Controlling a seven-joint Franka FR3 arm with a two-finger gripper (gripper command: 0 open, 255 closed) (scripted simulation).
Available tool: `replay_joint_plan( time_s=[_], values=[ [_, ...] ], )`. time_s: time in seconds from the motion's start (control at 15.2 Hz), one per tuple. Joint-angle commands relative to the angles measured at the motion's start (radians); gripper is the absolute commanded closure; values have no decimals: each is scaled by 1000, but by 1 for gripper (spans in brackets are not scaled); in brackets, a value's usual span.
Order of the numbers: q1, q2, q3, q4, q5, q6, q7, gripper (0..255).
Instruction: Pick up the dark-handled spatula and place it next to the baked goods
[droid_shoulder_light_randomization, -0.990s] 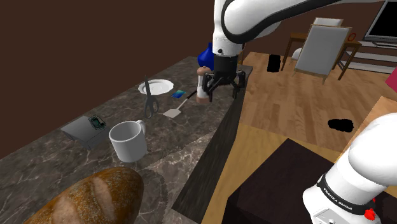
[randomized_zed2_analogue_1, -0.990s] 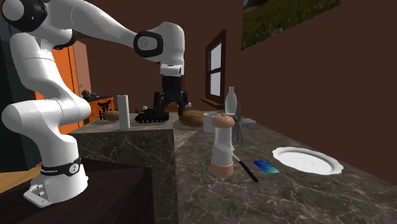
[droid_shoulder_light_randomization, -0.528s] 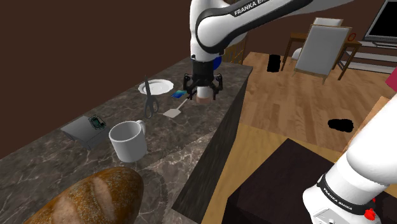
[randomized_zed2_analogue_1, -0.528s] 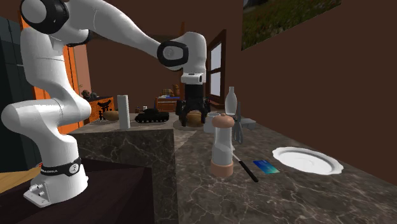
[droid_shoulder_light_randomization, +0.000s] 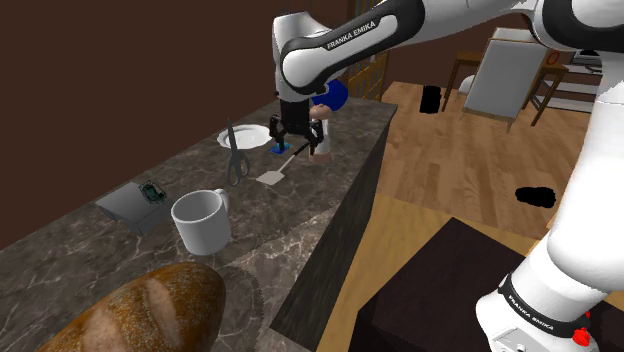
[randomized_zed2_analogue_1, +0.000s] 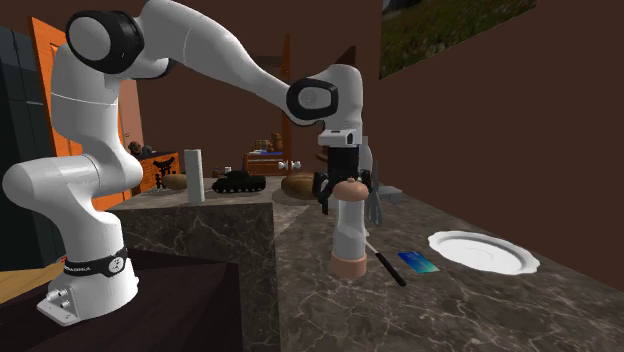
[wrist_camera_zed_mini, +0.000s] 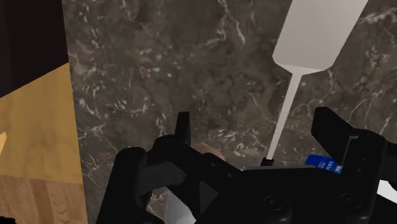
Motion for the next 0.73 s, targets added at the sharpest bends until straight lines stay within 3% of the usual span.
replay_joint_plan(
  time_s=[0.0,0.26,0.66],
  values=[
    [20,82,-23,89,-39,-9,73,0],
    [60,230,-74,278,-89,-46,184,0],
    [61,260,-83,243,-102,18,193,0]
  ],
)
